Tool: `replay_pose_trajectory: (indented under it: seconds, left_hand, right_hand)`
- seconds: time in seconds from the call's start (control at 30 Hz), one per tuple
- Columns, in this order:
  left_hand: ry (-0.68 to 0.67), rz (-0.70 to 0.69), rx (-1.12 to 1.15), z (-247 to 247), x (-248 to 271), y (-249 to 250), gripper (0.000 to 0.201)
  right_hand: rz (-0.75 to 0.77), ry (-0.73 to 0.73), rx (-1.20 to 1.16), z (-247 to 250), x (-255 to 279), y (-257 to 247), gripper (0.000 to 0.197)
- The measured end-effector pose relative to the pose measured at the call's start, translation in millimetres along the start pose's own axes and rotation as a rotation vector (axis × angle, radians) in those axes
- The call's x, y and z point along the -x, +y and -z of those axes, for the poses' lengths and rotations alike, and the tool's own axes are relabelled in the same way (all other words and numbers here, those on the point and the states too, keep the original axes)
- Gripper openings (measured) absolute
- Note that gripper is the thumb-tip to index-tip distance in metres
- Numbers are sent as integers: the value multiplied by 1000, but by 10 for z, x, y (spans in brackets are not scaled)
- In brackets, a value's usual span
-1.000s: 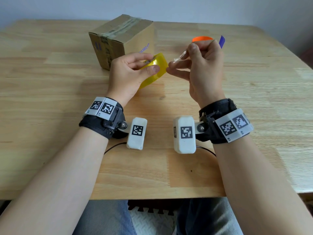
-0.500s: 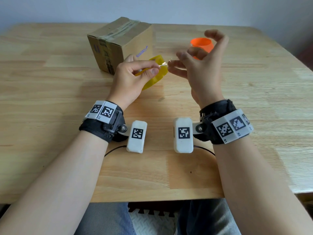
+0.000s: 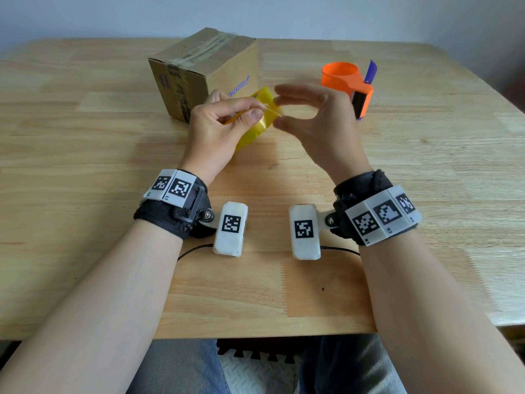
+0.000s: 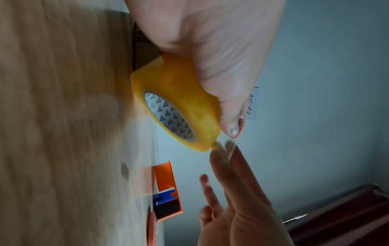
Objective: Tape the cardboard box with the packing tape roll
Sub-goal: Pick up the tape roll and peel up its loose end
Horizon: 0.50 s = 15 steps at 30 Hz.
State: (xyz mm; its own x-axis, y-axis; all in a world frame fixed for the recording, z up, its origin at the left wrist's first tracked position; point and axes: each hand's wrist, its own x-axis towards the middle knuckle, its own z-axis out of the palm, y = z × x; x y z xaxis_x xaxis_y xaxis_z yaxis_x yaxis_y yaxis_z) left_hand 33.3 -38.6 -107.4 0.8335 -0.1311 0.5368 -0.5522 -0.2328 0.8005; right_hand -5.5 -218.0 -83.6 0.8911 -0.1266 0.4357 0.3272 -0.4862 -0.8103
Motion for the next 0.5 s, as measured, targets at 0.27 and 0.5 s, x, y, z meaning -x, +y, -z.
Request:
replay_pose_trajectory:
  seconds: [0.27,0.5]
  left_hand:
    - [3,66,63,-19,1,15,12]
    - [29,97,108,-9,13,53,12]
  right_hand:
    - [-22,-11,-235,-32,-6,23,17]
    - [-101,-23,-122,-1,-9,40,6]
